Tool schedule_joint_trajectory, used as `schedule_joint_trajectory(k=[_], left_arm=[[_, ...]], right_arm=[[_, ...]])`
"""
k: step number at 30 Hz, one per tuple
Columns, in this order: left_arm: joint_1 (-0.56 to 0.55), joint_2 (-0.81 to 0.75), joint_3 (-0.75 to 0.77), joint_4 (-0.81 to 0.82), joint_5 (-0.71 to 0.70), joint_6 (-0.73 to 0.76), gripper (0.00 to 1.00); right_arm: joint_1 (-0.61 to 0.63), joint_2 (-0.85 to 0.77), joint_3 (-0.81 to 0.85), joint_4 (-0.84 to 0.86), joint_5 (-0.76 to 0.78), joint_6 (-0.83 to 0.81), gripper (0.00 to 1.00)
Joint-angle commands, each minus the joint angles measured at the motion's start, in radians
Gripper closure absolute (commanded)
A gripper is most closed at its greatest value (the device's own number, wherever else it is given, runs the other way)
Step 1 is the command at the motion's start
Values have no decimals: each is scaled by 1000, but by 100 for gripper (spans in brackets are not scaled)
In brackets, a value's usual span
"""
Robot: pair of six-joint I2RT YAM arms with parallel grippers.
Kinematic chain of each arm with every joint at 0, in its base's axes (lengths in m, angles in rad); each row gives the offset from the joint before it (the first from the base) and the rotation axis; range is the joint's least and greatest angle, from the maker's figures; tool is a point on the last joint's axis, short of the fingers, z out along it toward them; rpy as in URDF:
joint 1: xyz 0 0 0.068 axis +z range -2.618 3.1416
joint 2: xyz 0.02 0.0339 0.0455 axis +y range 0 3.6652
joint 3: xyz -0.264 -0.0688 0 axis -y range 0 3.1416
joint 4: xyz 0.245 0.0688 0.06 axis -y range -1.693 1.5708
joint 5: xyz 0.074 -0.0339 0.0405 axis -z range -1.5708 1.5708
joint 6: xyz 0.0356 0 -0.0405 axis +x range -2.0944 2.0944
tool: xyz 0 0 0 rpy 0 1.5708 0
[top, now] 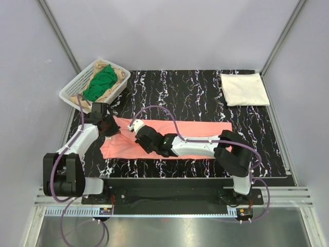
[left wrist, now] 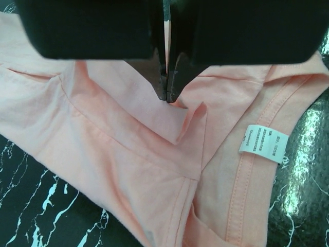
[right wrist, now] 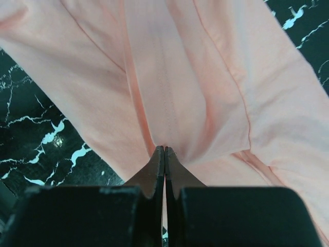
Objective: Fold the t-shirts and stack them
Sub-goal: Fold the tshirt
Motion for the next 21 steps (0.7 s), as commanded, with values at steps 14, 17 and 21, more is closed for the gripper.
schedule_joint_trajectory(k=[14, 17, 21], left_arm=[[-98, -136, -60, -54, -178, -209, 100], [-97, -114, -42, -56, -209, -226, 100], [-97, -35, 35, -70, -253, -220, 100]], right_arm=[[-28, -97, -64, 139, 58, 113, 100], [-68, -100, -87, 177, 19, 155, 100], [-132, -71, -93, 205, -59, 207, 100]])
